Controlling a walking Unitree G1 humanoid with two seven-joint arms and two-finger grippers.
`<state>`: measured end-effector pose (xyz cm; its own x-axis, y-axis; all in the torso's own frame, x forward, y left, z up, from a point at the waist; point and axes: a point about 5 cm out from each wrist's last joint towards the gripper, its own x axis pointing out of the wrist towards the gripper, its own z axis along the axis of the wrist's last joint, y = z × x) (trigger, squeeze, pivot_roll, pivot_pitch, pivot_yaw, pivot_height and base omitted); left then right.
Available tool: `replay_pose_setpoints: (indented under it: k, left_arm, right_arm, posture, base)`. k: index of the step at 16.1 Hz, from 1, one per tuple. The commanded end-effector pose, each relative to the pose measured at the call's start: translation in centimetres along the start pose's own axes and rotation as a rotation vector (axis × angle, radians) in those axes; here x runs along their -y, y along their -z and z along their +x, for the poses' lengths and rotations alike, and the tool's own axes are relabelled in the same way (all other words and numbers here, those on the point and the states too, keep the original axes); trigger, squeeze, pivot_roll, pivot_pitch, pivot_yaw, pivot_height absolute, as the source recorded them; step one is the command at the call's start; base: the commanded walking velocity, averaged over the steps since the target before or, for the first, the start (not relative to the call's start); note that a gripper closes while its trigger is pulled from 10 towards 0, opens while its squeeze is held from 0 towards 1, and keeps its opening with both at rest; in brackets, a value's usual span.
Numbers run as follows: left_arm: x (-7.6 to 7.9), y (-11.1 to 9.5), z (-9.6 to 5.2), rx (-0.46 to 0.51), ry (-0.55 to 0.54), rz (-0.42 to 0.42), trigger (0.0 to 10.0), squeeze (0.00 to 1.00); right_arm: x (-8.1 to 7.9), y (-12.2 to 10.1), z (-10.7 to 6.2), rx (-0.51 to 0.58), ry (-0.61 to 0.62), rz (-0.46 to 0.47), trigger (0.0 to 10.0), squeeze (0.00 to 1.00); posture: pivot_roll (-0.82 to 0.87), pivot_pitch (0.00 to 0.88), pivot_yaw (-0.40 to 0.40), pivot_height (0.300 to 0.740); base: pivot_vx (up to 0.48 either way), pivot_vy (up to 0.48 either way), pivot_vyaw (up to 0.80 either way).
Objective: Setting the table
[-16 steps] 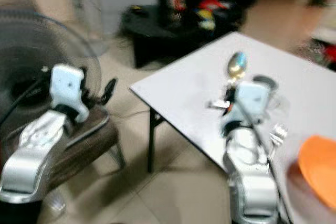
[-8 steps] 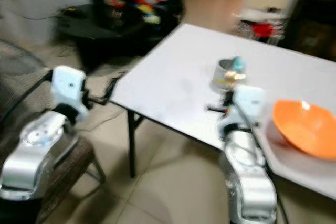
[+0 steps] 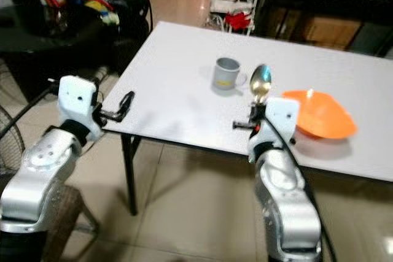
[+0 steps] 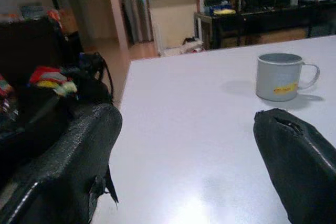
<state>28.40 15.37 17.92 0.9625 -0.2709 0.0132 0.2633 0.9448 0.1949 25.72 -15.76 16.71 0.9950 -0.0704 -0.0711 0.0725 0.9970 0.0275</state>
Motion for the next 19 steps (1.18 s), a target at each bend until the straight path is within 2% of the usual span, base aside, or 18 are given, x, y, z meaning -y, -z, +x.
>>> replay_pose_setpoints:
  k: [1, 4, 10, 19]
  left_arm:
    - [0.2, -0.1, 0.1, 0.006, 0.017, -0.006, 10.0, 0.0]
    - [0.2, -0.1, 0.0, 0.005, 0.035, -0.012, 10.0, 0.0]
    - [0.1, -0.1, 0.0, 0.003, 0.046, -0.013, 10.0, 0.0]
    - [-0.1, -0.1, 0.0, 0.002, 0.056, -0.011, 10.0, 0.0]
  right_arm:
    - [0.1, 0.6, 0.3, -0.049, -0.014, 0.012, 10.0, 0.0]
    - [-0.3, 1.5, 0.9, -0.135, -0.061, 0.05, 10.0, 0.0]
    - [-0.4, 2.1, 1.1, -0.196, -0.07, 0.06, 10.0, 0.0]
    - [-0.1, 1.8, 1.0, -0.165, -0.05, 0.056, 10.0, 0.0]
  posture:
    - [0.04, 0.0, -0.031, 0.74]
    - [0.05, 0.0, -0.036, 0.74]
    - [0.05, 0.0, -0.031, 0.74]
    - [0.05, 0.0, -0.027, 0.74]
  base:
    - [0.0, 0.0, 0.0]
    - [0.0, 0.0, 0.0]
    - [0.211, 0.0, 0.0]
    - [0.286, 0.0, 0.0]
